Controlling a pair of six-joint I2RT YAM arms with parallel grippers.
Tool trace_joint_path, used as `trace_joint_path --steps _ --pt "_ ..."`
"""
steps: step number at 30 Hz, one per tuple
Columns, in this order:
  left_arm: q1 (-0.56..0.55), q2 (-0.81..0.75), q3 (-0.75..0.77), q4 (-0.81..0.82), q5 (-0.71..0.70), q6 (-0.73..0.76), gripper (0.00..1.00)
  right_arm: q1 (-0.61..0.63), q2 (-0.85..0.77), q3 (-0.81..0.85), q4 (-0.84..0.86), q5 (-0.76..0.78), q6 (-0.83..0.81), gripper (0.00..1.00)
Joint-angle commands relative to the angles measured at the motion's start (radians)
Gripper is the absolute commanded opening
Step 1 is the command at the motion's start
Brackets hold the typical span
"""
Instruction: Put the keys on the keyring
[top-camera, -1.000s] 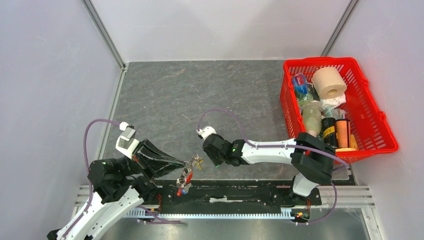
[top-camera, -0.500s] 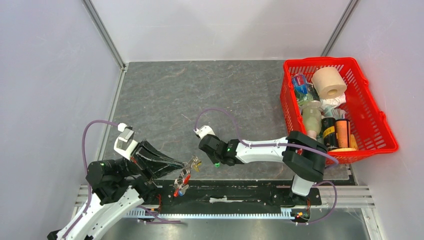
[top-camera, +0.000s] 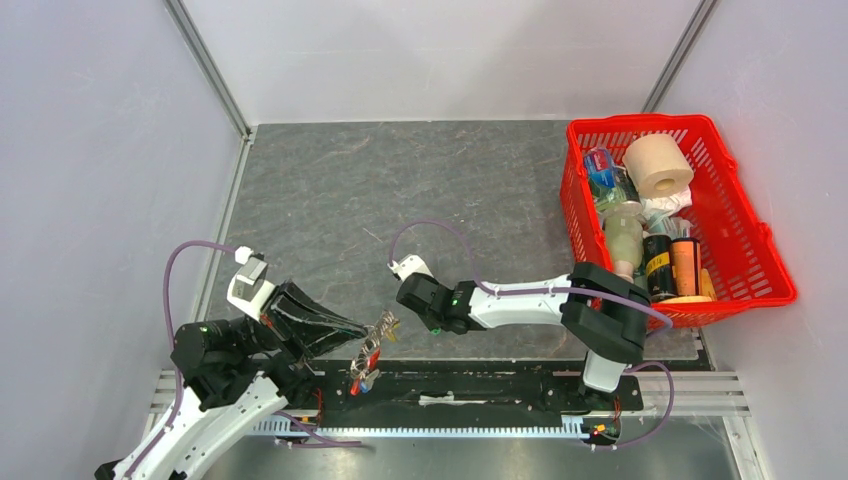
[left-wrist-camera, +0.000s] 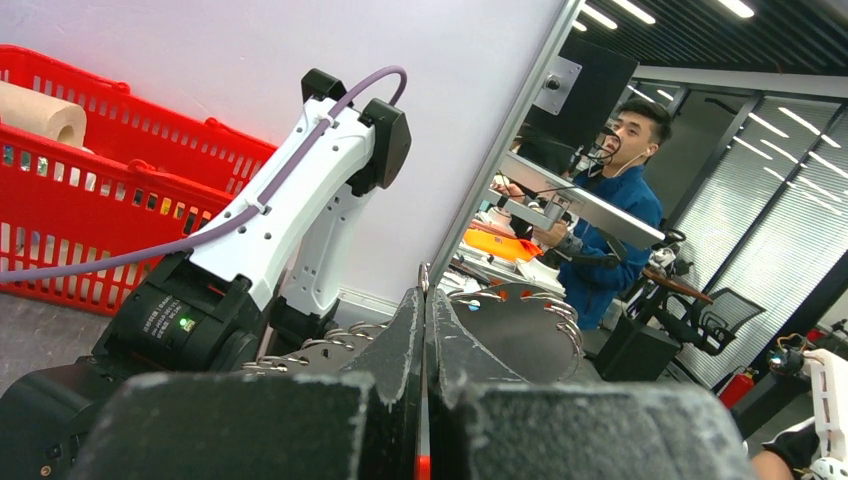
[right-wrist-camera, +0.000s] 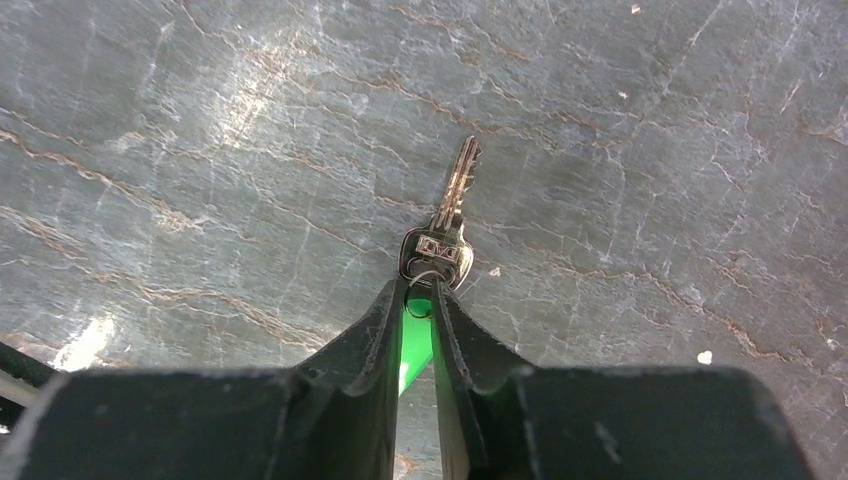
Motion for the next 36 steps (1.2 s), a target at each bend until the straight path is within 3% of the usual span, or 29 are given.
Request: trace_joint_path --steps 1,5,10,16,24,36 --pt "-0.003 -0.014 0.035 0.031 0.003 0.031 0.02 0.010 0.017 0.034 -0.006 0.044 0.008 0.22" --pt "-0.002 -0.014 0.035 0.031 0.003 0.031 0.02 0.011 0.026 0.039 -0.013 0.045 0.007 0.17" --pt "-0.003 -0.014 0.037 0.031 0.004 0.029 0.02 0.010 0.013 0.033 -0.014 0.049 0.010 0.00" --pt "-0.003 -0.012 0.048 0.026 0.004 0.028 0.02 0.018 -0.093 0.007 -0.040 0.043 0.011 0.00" --pt "-0.003 -0.012 0.052 0.024 0.007 0.031 0.02 0.021 -0.405 -0.042 -0.131 -0.013 -0.006 0.00" --pt "-0.002 -0.005 0.056 0.053 0.035 0.022 0.02 0.021 -0.765 0.064 -0.315 -0.294 -0.115 0.00"
